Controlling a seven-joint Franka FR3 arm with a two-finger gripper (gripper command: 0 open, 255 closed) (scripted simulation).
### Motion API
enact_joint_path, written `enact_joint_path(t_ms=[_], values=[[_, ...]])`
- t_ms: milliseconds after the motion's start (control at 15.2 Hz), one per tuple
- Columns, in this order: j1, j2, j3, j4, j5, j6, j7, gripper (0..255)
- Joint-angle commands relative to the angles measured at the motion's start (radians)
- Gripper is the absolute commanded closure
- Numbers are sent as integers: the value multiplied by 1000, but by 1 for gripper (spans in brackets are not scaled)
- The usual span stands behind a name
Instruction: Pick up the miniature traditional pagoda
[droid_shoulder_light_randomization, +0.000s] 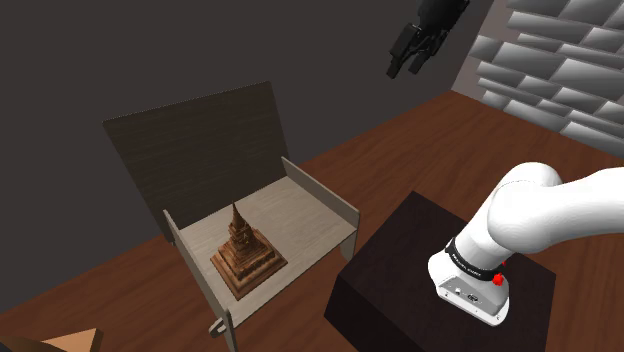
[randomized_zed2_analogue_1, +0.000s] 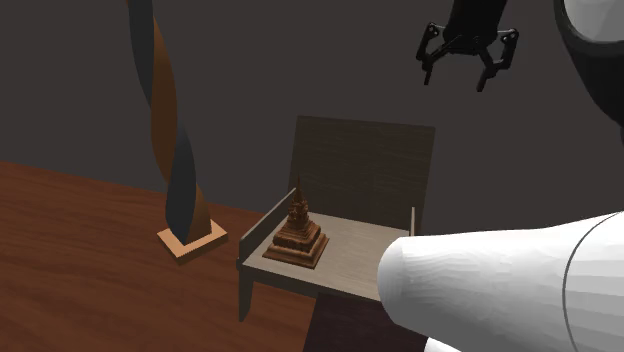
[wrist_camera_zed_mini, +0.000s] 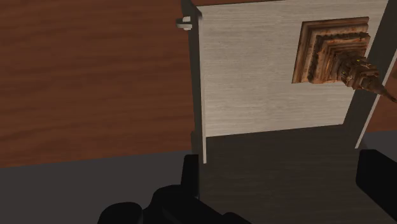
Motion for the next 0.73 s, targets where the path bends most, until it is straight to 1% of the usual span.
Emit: enact_joint_path(t_ms=[0, 330, 660], values=[[0, 0, 0, 0, 0, 0, 0, 0], [15, 44, 114, -66, 20, 111, 107, 0], [25, 125, 231, -99, 29, 223, 219, 0]])
